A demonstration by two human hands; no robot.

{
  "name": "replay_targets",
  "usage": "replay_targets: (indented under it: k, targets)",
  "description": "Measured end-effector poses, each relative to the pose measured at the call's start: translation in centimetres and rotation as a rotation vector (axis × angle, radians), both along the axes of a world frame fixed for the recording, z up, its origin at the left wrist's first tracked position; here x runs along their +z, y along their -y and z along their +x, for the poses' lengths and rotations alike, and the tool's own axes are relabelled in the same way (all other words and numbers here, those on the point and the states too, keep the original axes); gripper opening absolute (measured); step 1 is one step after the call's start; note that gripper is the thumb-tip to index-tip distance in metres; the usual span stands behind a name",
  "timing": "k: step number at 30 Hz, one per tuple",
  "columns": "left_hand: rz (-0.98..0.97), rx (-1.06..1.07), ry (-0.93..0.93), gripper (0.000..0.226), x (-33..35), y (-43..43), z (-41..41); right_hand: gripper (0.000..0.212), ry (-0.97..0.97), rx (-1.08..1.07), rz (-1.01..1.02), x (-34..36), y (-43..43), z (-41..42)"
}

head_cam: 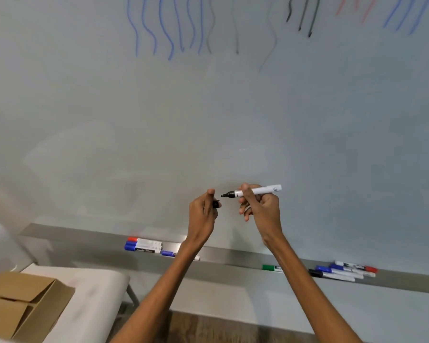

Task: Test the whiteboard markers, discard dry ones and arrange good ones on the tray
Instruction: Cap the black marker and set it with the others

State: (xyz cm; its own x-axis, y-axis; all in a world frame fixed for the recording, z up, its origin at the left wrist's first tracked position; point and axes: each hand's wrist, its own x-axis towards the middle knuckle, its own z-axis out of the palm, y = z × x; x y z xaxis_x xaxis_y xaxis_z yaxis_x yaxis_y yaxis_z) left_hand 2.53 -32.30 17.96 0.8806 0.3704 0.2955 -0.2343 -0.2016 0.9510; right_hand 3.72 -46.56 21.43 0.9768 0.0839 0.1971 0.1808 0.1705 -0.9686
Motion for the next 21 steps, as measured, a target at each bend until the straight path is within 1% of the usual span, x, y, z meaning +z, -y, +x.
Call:
replay_targets:
  k: [5, 8, 12, 14, 17, 19, 21]
  targets:
    - [0.007, 0.047, -0.025, 0.069, -1.8, -0.3, 0.1, 0.019, -0.007, 0.002, -0.021, -2.1, -0.2, -0.3]
    - [0.014, 0.028, -0.01, 0.071, -1.8, 0.1, -0.1, 0.022, -0.004, 0.017, -0.059, -2.8, -0.4, -0.2]
    - [0.003, -0.04, -0.055, 0.064, -2.2, 0.6, 0.0, 0.017, -0.009, 0.038, -0.078, -3.6, -0.9, -0.2]
    - [-0.041, -0.099, -0.156, 0.06, -2.4, 0.5, 0.2, 0.016, -0.024, 0.036, -0.07, -4.0, -0.9, 0.0]
    - [-0.14, -0.249, -0.34, 0.038, -2.5, -0.4, 0.5, 0.015, -0.055, 0.017, -0.06, -4.6, -0.8, 0.2]
    - [-0.086, -0.368, -0.366, 0.03, -2.6, -1.2, 0.5, 0.013, -0.09, 0.012, -0.048, -5.1, -0.6, 0.4]
    - [-0.04, -0.422, -0.408, 0.025, -2.8, -1.9, 0.4, 0.011, -0.119, 0.019, -0.043, -5.5, -0.4, 0.5]
